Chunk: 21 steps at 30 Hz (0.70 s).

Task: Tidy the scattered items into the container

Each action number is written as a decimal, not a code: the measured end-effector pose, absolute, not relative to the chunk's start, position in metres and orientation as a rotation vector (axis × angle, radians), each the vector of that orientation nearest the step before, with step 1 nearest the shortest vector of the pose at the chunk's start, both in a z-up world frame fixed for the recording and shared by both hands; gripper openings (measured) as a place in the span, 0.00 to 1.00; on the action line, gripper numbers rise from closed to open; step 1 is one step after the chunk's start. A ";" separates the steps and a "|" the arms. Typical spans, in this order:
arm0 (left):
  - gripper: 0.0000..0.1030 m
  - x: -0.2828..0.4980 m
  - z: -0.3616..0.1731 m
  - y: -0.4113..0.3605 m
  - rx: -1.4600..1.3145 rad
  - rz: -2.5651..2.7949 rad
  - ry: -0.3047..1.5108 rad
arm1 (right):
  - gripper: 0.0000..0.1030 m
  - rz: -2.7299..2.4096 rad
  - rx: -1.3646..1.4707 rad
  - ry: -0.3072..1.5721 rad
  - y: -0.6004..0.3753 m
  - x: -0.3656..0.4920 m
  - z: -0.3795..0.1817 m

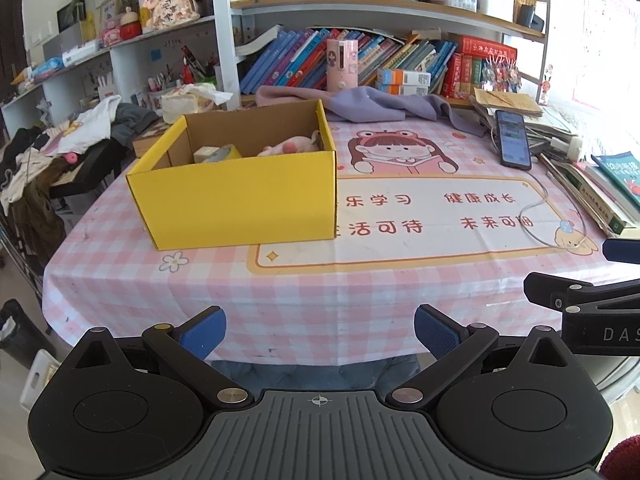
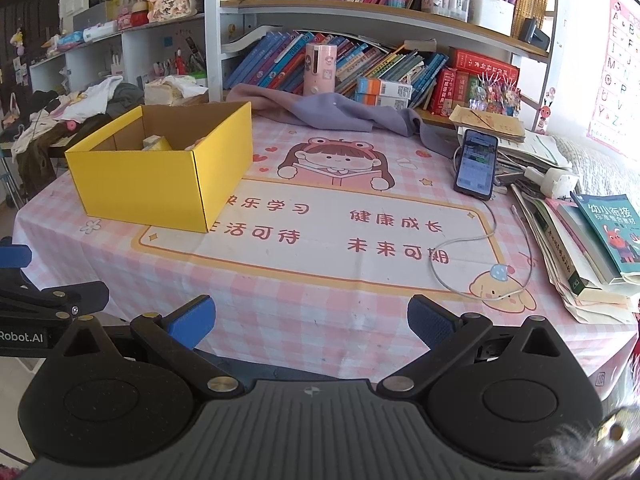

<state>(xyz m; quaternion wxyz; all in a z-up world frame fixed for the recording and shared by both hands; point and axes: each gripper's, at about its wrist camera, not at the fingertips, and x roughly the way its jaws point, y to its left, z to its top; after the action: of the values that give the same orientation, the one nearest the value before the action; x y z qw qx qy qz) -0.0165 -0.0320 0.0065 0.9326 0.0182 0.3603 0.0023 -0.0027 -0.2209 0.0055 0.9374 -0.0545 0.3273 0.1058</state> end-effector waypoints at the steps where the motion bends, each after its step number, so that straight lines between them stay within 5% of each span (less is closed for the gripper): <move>1: 0.99 -0.016 0.006 -0.032 0.036 0.005 0.740 | 1.00 0.218 -0.112 0.669 -0.221 -0.003 0.005; 21: 0.99 -0.017 0.004 -0.031 0.025 0.013 0.759 | 1.00 0.244 -0.120 0.680 -0.218 -0.003 0.004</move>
<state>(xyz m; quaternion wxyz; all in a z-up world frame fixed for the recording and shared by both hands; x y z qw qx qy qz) -0.0175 -0.0307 0.0043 0.9288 0.0122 0.3702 0.0061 -0.0030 -0.2177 0.0044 0.9338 -0.0586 0.3324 0.1191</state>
